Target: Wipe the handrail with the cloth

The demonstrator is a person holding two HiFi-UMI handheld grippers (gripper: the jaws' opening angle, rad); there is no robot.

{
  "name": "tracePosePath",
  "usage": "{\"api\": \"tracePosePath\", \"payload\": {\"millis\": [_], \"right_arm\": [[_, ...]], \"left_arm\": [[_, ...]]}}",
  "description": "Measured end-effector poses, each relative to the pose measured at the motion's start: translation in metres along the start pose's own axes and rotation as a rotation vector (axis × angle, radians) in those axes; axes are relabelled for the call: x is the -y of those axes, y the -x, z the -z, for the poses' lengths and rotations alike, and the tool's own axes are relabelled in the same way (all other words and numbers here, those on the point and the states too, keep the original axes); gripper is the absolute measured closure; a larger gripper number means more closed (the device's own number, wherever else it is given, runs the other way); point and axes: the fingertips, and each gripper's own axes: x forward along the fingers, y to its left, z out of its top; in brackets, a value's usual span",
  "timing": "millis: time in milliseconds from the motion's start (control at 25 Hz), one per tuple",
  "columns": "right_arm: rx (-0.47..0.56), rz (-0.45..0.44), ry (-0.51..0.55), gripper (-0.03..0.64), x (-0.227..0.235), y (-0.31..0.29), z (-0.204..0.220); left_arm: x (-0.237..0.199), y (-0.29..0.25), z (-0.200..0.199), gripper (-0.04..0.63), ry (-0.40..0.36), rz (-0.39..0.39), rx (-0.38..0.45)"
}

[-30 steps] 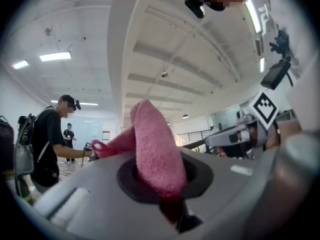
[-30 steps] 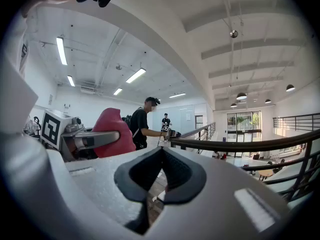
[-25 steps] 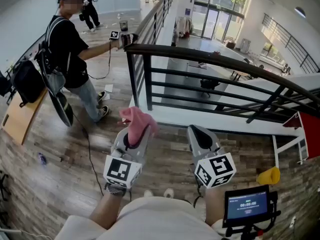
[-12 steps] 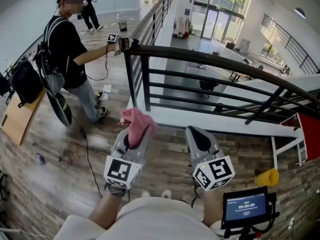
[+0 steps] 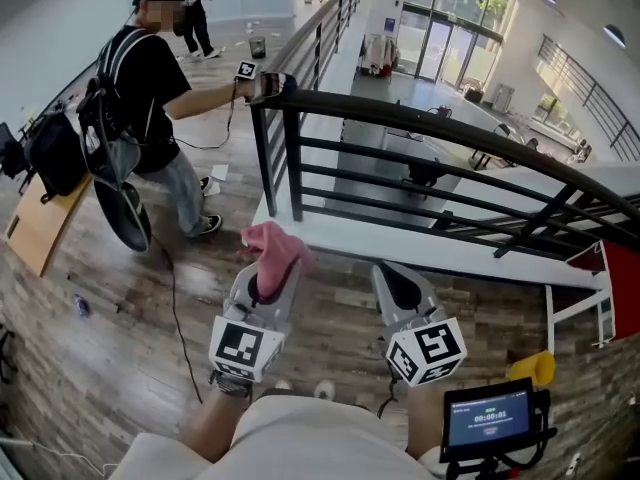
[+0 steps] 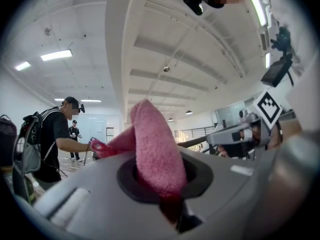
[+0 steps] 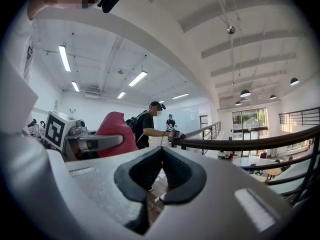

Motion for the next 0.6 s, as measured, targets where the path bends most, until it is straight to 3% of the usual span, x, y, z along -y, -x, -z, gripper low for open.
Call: {"api": "tracePosePath", "payload": {"millis": [600], "right_arm": [[-0.037, 0.033, -0.028, 0.614, 0.043, 0.014, 0.011]], "left_arm": [[0.027, -0.017, 0.007, 0.555, 0.004, -0.026, -0.048]]}}
